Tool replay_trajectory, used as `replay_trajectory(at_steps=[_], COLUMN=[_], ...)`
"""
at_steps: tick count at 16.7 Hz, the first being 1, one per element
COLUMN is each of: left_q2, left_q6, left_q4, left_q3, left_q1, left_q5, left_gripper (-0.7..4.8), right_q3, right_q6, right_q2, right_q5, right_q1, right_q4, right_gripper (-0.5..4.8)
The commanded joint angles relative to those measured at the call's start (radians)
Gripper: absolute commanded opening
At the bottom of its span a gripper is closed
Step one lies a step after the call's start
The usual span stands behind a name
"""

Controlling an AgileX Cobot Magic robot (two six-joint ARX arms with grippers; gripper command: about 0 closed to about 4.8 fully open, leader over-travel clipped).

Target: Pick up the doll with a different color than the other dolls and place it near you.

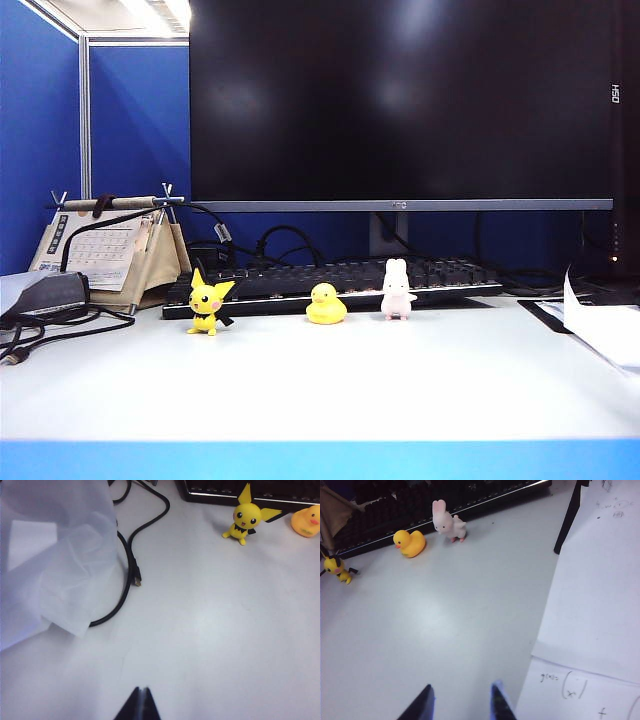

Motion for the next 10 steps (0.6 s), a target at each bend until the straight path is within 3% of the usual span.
replay_trajectory(at_steps=[1, 7, 8, 10], left_q2=[0.001, 0.001, 0.001, 0.001], left_q6=[0.004, 0.004, 0.004, 0.004], left_q4=[-0.002, -0.002, -0.002, -0.002], left_q3=[0.000, 0.000, 0.000, 0.000], left_q1=[0.001, 0.001, 0.001, 0.001], left_q5=[0.000, 0.000, 0.000, 0.000], left_gripper=[-0.05, -0.05, -0.05, -0.05], right_q3=[0.003, 0.003, -0.005, -0.027], right_q6=[0.000, 0.027, 0.027, 0.028], right_q2=[0.001, 0.002, 0.004, 0.023], right_q5=[0.061, 0.025, -0.035, -0.117], right_q1=[0.002, 0.002, 0.002, 0.002], right_q4=[0.037, 0.027, 0.064, 0.171], right_gripper=[1.48, 1.53, 2.06, 2.31])
